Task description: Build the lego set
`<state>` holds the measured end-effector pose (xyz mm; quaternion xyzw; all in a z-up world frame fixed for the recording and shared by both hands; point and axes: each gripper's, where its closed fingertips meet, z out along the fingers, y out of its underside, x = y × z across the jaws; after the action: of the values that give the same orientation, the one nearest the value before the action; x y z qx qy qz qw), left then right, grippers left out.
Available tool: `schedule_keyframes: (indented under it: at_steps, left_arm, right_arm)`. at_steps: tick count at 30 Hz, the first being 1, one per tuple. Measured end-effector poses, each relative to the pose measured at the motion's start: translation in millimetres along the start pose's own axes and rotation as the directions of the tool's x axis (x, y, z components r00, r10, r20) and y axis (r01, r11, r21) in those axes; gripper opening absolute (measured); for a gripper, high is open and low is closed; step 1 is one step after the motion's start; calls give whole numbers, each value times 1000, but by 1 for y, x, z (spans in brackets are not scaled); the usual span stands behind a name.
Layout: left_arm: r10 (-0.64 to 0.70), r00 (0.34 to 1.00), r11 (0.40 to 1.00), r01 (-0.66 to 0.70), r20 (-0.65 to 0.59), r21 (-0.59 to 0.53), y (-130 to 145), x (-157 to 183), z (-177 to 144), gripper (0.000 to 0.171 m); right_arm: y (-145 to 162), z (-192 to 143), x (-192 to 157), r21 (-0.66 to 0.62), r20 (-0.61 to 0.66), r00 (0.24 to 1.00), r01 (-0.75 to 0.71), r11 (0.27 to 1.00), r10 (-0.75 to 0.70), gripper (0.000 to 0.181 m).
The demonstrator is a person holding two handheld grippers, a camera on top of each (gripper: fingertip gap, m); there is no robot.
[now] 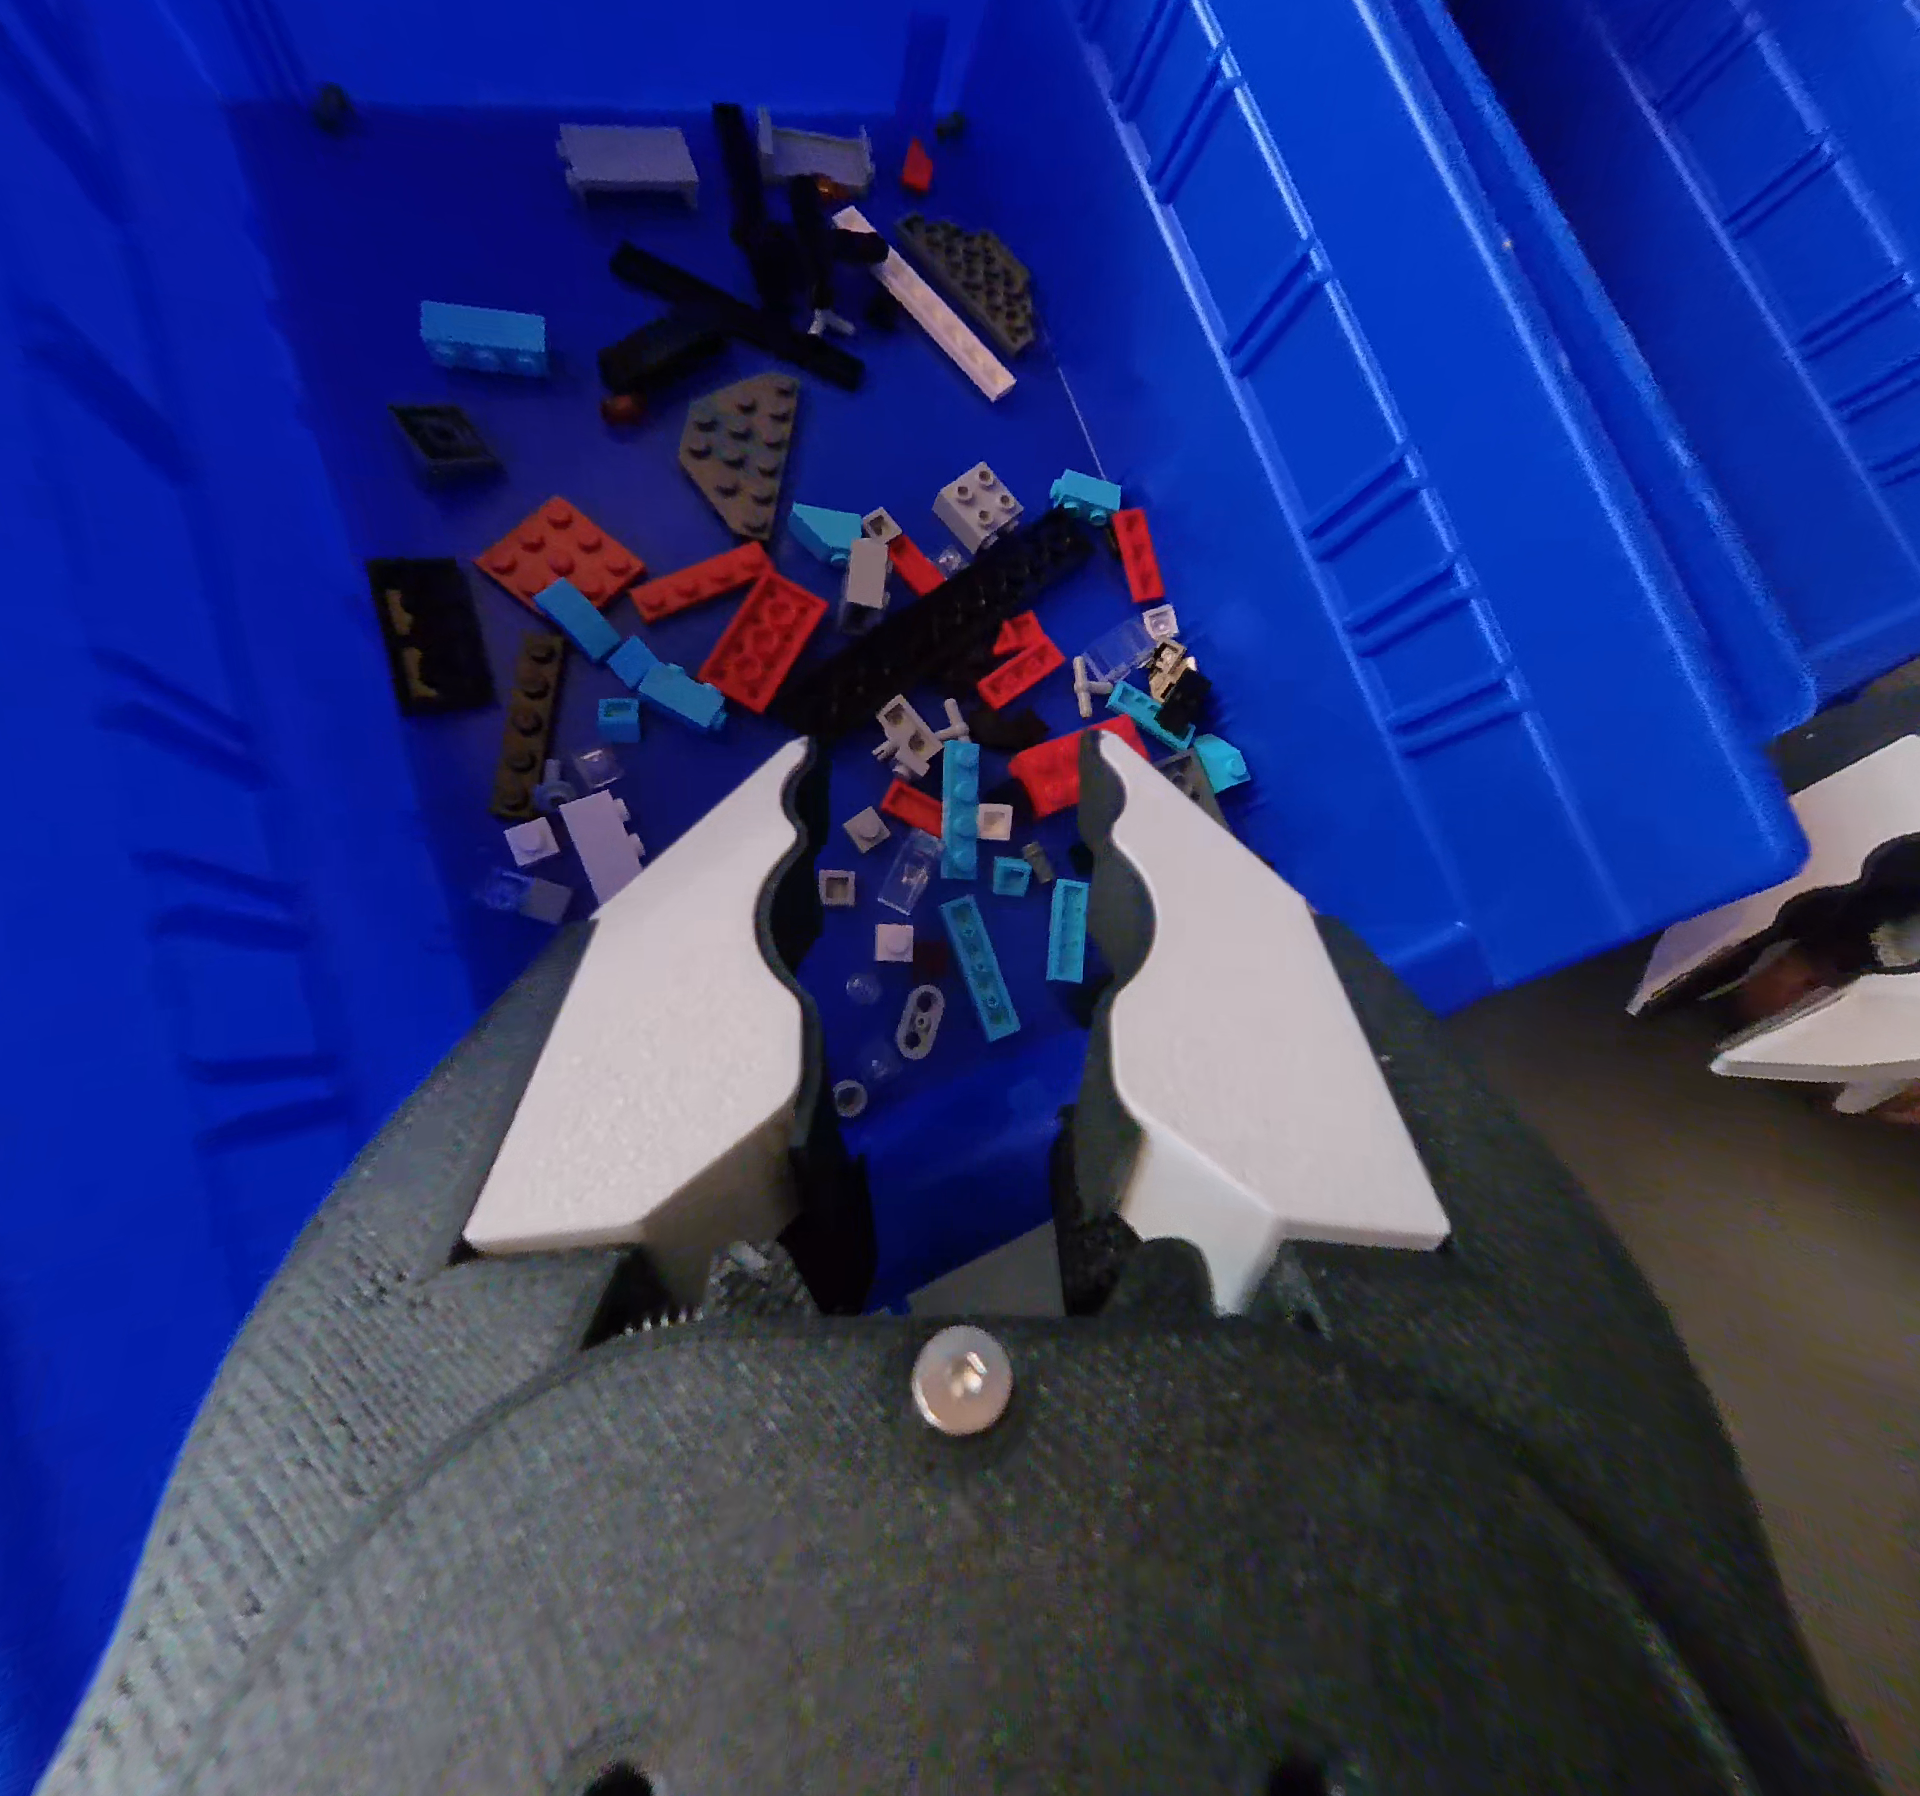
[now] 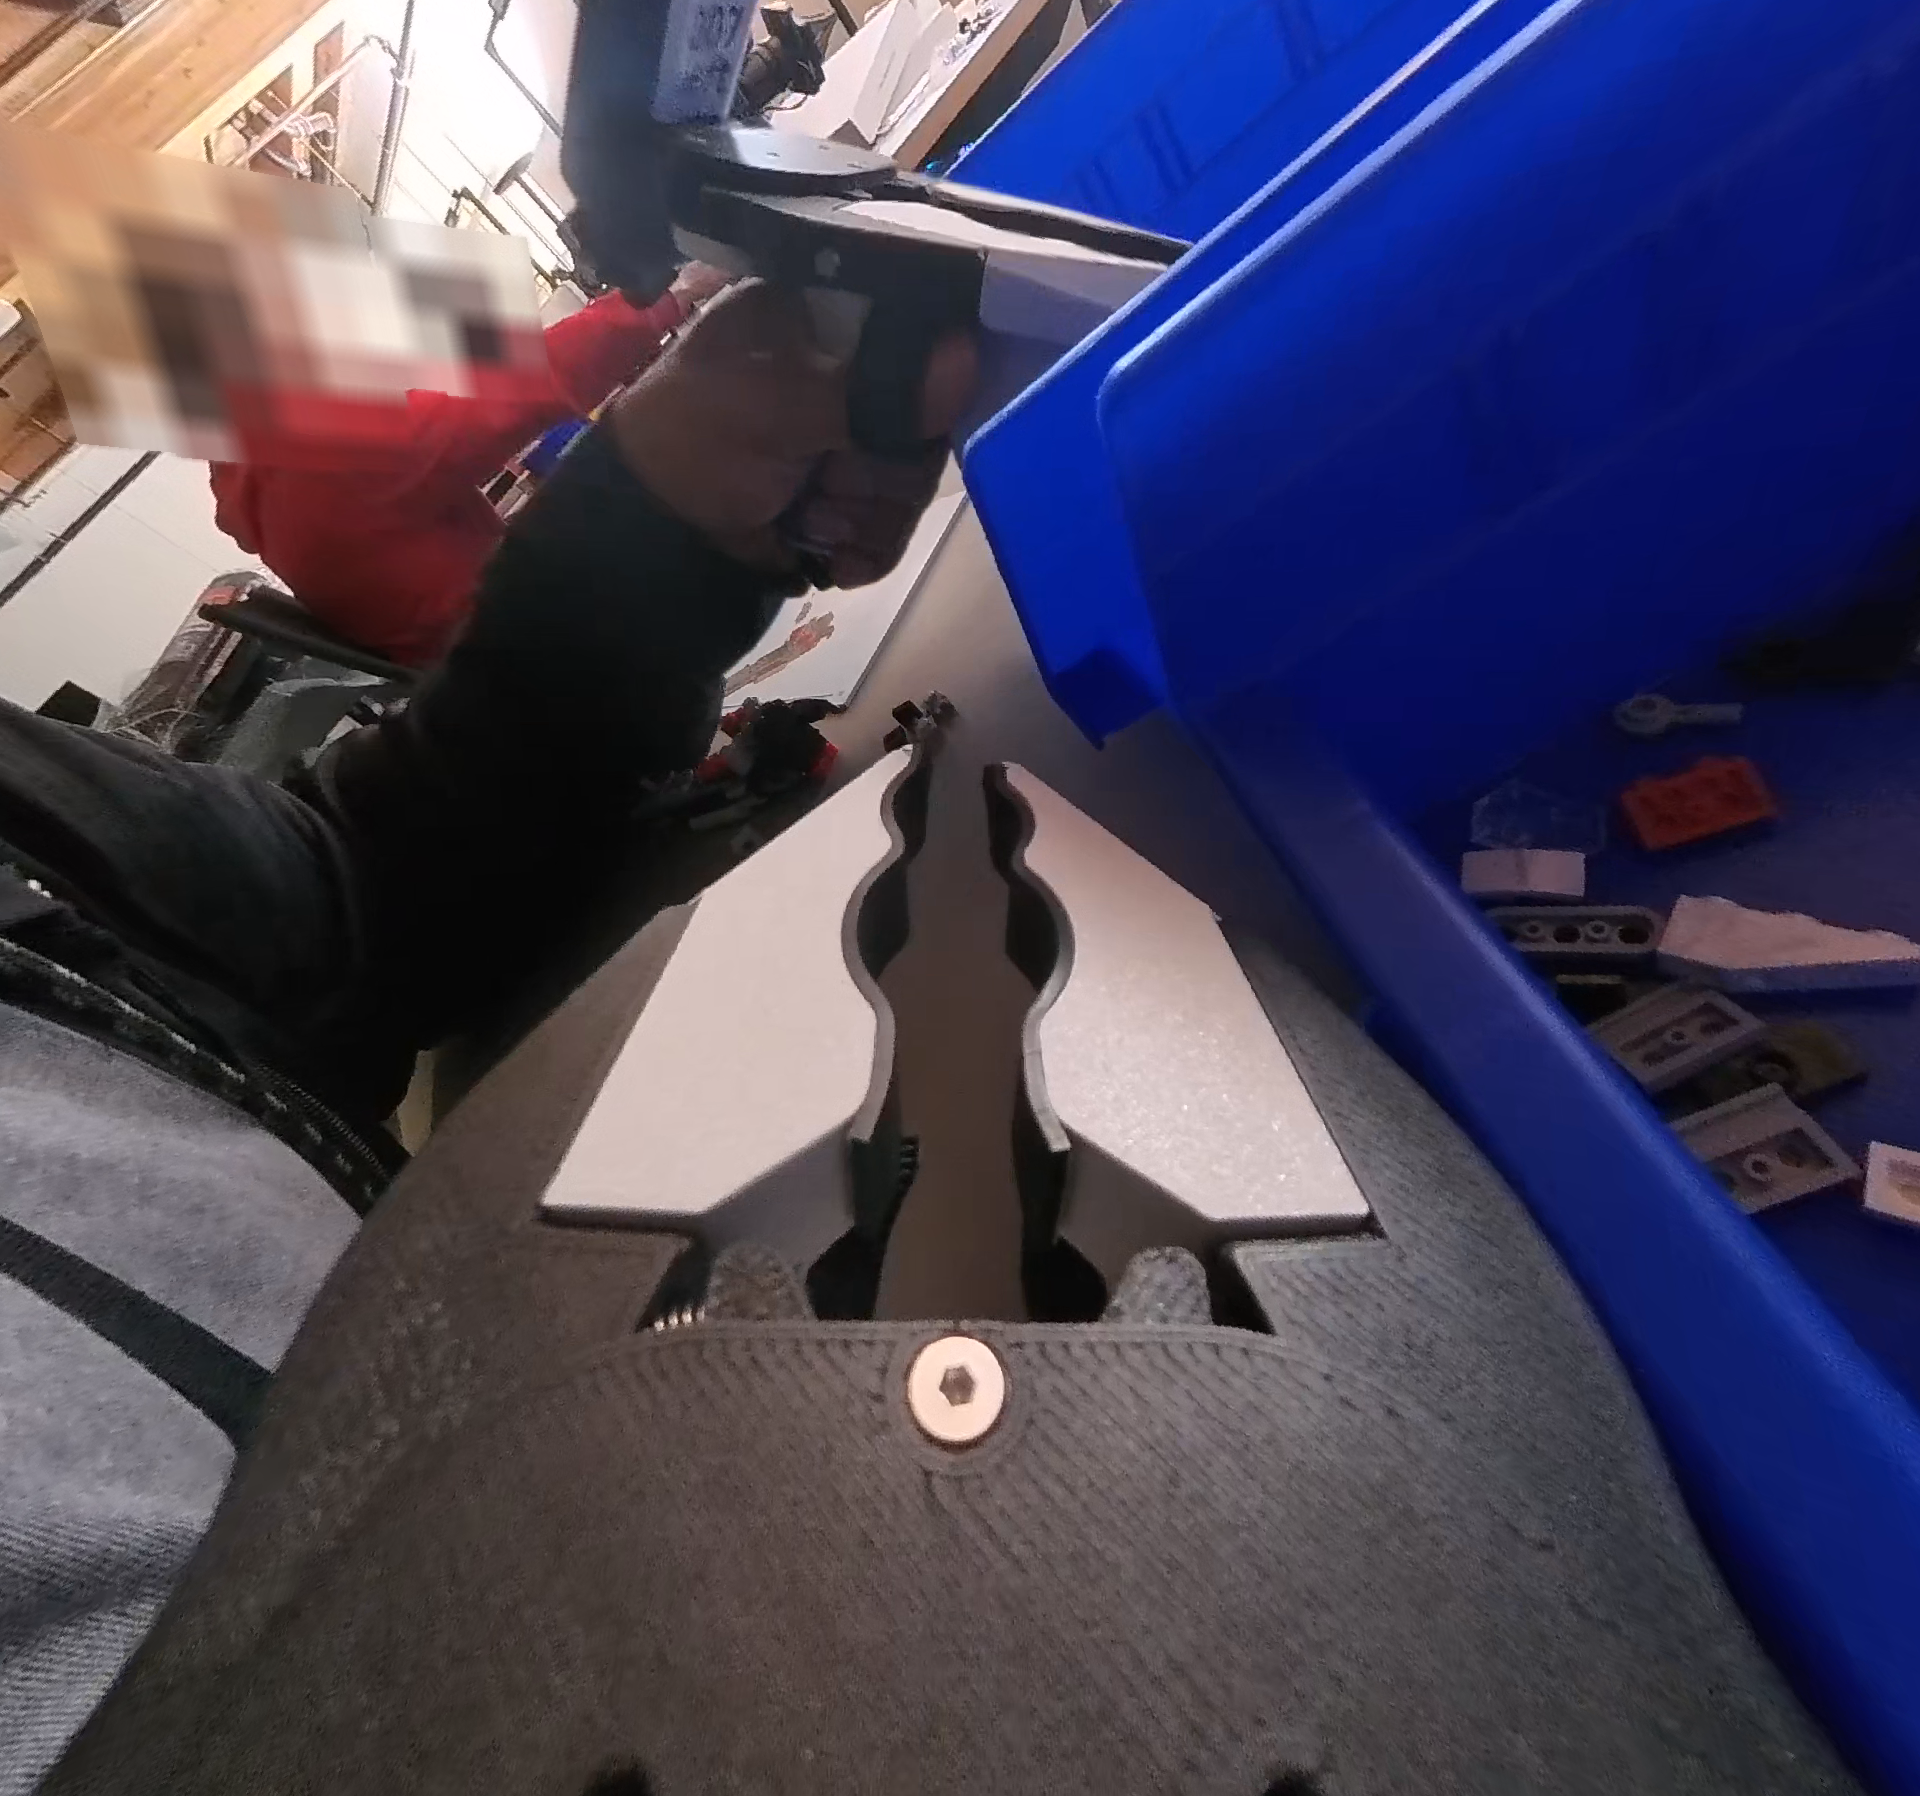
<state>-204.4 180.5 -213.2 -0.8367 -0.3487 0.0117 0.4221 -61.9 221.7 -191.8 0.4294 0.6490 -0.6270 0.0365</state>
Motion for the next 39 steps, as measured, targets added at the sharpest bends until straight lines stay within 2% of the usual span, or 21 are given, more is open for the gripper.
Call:
schedule_keyframes:
  at_steps: [9,39]
  left_arm:
    - [-42,999,999,42,-29,6,1,-1,1,52]
    - [-71,997,997,71,-2,26,-1,-5,0,55]
  right_arm:
    - [-1,0,-1,3,6,1000,-2,1000,2,14]
    - [-2,-2,-1,14,16,1000,-9,1000,8,16]
